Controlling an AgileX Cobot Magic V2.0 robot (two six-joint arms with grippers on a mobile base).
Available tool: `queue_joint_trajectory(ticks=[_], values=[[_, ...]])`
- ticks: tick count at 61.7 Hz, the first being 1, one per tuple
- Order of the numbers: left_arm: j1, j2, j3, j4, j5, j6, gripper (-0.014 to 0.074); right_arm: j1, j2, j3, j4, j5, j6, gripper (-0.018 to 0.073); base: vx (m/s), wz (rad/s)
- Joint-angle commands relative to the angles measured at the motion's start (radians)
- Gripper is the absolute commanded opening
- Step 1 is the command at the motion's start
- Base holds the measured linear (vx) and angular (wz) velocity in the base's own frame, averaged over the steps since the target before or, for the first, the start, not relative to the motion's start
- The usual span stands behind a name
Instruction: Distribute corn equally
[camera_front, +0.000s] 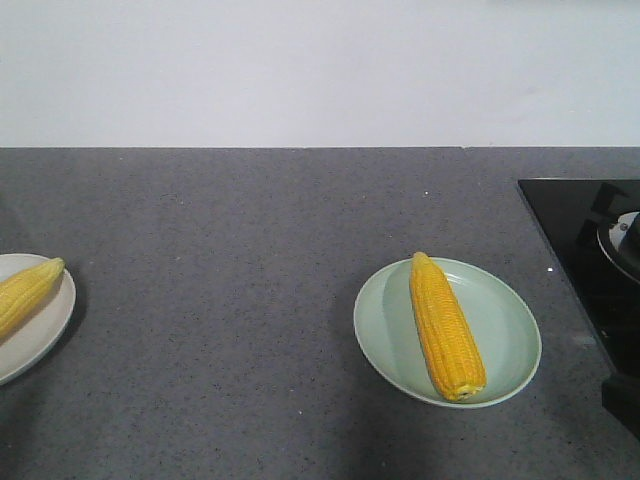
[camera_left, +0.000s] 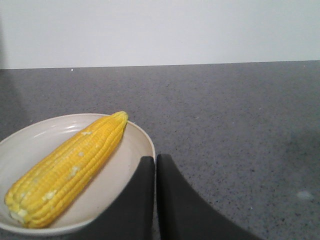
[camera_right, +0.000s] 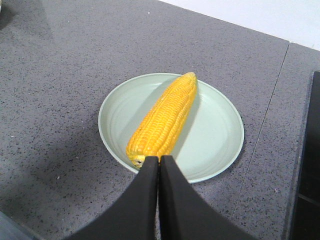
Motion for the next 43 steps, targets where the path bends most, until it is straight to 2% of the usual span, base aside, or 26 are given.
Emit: queue_joint_trajectory(ticks=[1,14,21,31,43], values=[[0.0,-0.07,0.053,-0.004,-0.106,-0.015,-0.0007,-0.003,0.008,-0.024,0.025,-0.05,-0.006,-0.0004,0.0,0.0],[0.0,-0.189,0.161,-0.004,-0.107,-0.016,-0.0007,-0.003,0.008,-0.024,0.025,-0.05,-0.006,-0.0004,0.0,0.0],[0.0,-0.226,0.165,0.009,-0.073,-0.015,-0.0007,-0.003,0.008,-0.024,0.025,-0.05,-0.006,-0.0004,0.0,0.0],[0.0,-0.225,0.165,0.055,-0.117,-0.015,-0.0007,-0.003,0.009,-0.024,0.025,-0.044,-0.006,-0.0004,0.0,0.0],[0.0,-0.225,0.165,0.054,-0.191,-0.015,-0.0007,-0.003,0.009,-0.024,0.025,-0.043,-0.006,-0.0004,0.0,0.0]])
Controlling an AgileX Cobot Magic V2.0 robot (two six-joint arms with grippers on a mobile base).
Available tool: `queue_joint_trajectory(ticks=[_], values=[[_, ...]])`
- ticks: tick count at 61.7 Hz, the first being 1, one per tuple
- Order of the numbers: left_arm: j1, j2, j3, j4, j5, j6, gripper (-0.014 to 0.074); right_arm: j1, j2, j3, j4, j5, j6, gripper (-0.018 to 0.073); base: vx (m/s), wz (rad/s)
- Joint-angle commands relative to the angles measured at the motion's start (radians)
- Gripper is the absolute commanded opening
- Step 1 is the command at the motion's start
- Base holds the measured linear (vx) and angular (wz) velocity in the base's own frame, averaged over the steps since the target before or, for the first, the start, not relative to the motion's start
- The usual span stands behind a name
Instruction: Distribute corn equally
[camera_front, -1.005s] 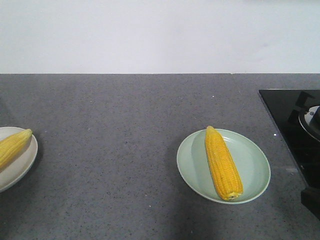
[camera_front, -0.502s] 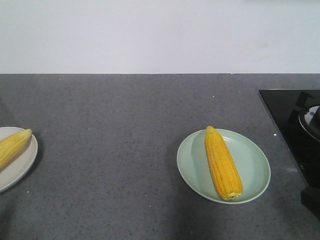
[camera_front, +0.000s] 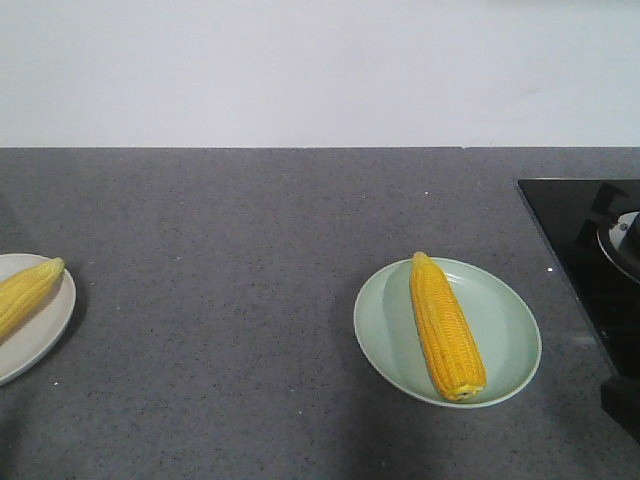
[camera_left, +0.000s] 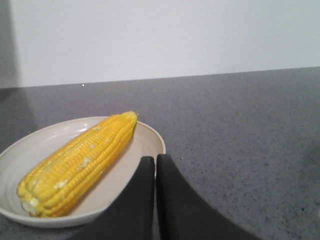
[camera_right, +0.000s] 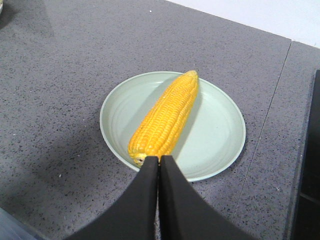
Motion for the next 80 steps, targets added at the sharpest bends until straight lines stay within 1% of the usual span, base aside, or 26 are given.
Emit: queue_joint_trajectory(ticks=[1,80], values=[[0.0,-0.018,0.004,-0.002,-0.116,-0.013,-0.0007,-0.003,0.009,-0.024,0.024,-0.05,-0.006,-0.0004,0.0,0.0],[0.0,-0.017,0.003,-0.002,-0.122,-0.012,-0.0007,-0.003,0.009,-0.024,0.024,-0.048,-0.006,-0.0004,0.0,0.0]])
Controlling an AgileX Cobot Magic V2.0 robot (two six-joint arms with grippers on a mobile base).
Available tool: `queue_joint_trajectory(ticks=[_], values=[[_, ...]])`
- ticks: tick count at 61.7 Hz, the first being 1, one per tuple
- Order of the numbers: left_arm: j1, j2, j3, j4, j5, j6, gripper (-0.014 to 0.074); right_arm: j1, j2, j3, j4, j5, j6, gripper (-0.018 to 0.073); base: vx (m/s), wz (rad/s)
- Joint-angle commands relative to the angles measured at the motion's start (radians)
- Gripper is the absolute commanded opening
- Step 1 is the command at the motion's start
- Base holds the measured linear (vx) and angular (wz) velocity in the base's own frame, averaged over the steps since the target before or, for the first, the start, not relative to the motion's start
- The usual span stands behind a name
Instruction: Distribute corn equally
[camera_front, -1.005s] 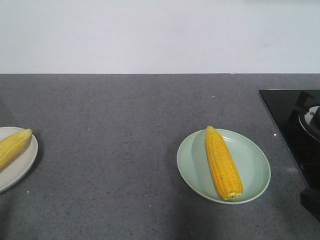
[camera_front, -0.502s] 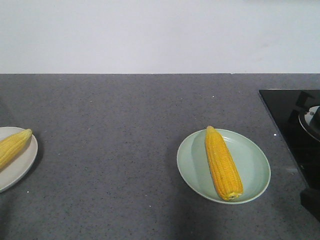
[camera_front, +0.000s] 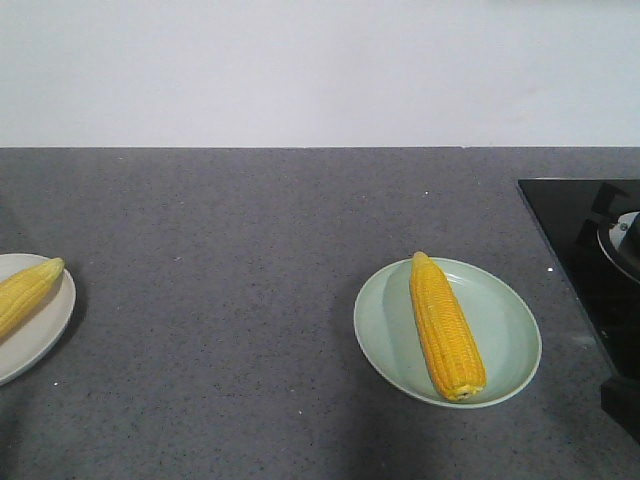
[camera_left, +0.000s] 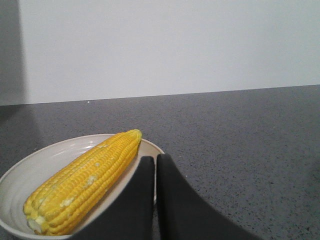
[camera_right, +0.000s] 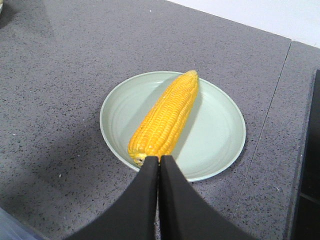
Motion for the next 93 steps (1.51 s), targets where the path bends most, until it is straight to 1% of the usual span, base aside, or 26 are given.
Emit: queue_joint_trajectory(ticks=[1,13,16,23,28,39,44,48,60,63,66,72,81,93], values=[[0.0,-0.017,0.003,-0.002,-0.077,-0.012,-0.0007,-0.003,0.009,-0.024,0.023,-0.047,-0.006,-0.0004,0.0,0.0],[0.0,-0.017,0.003,-0.002,-0.077,-0.012,-0.0007,0.0,0.004,-0.024,0.016,-0.059,-0.006,-0.0004,0.0,0.0],[0.0,-0.017,0.003,-0.002,-0.077,-0.012,-0.0007,0.0,-0.005,-0.024,0.002,-0.057,-0.007,-0.0004,0.0,0.0],[0.0,-0.017,0.003,-0.002,-0.077,-0.012,-0.0007,0.0,-0.033,-0.007,-0.074,-0.077,0.004,-0.0004,0.0,0.0],[0.0,-0.017,0.003,-0.002,-0.077,-0.012,-0.0007,0.0,-0.064,0.036,-0.104,-0.13,0.056,-0.0004,0.0,0.0],[0.0,-0.017,0.003,-0.002,-0.077,-0.012,-0.0007,0.0,-0.147,0.196,-0.136,-0.32,0.237,-0.0004,0.0,0.0],[0.0,-0.017,0.003,-0.002,-0.077,-0.012,-0.0007,0.0,-0.2,0.264,-0.186,-0.392,0.328,-0.0003,0.0,0.0],[0.0,-0.017,0.003,-0.002,-0.077,-0.012,-0.0007,0.0,-0.245,0.302,-0.243,-0.423,0.416,-0.0002,0.0,0.0],[0.0,-0.017,0.003,-0.002,-0.077,-0.012,-0.0007,0.0,-0.405,0.381,-0.486,-0.438,0.701,-0.0001,0.0,0.0],[0.0,-0.017,0.003,-0.002,-0.077,-0.012,-0.0007,0.0,-0.418,0.397,-0.534,-0.458,0.757,-0.0001,0.0,0.0],[0.0,-0.016,0.003,-0.002,-0.077,-0.012,-0.0007,0.0,-0.414,0.411,-0.561,-0.488,0.799,-0.0001,0.0,0.0],[0.0,-0.016,0.003,-0.002,-0.077,-0.012,-0.0007,0.0,-0.414,0.451,-0.587,-0.575,0.84,-0.0001,0.0,0.0],[0.0,-0.016,0.003,-0.002,-0.077,-0.012,-0.0007,0.0,-0.414,0.551,-0.594,-0.85,0.84,-0.0001,0.0,0.0],[0.0,-0.016,0.003,-0.002,-0.077,-0.012,-0.0007,0.0,-0.414,0.545,-0.594,-0.873,0.829,-0.0001,0.0,0.0]])
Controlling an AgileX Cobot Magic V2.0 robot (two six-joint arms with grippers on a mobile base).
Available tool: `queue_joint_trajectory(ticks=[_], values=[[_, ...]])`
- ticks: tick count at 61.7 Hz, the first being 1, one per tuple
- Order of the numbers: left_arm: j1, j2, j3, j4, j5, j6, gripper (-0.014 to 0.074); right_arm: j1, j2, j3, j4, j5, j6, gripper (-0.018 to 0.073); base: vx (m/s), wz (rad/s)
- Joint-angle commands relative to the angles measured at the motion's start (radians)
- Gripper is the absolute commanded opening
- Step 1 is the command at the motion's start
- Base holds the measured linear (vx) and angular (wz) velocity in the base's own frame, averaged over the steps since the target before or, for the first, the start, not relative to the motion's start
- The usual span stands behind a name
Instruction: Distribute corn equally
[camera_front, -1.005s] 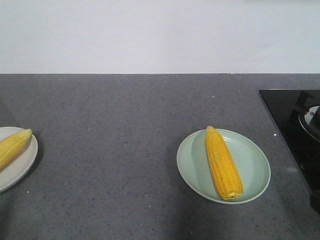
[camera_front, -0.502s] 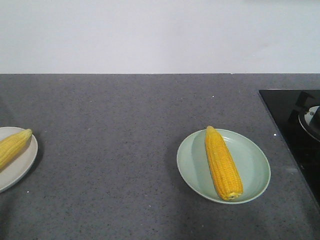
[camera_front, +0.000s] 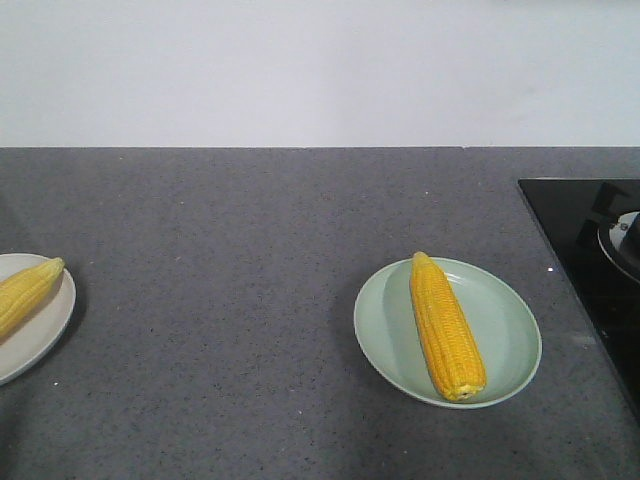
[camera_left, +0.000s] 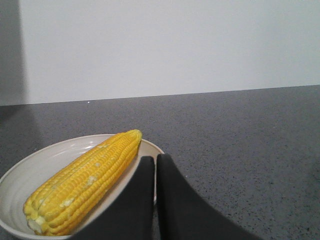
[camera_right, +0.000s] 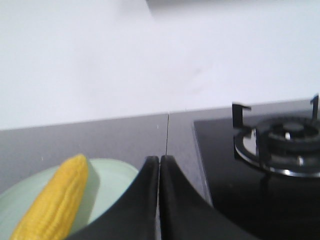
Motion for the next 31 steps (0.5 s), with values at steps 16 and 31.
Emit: queue_joint_trajectory(ticks=[16,31], values=[[0.0,-0.016,0.003,-0.002,-0.076,-0.012,-0.0007,0.0,-0.005,0.011,-0.015,-0.106,-0.016,-0.0001,0.0,0.0],[0.0,-0.016,0.003,-0.002,-0.076,-0.012,-0.0007,0.0,-0.005,0.011,-0.015,-0.106,-0.09,-0.0001,0.0,0.0]])
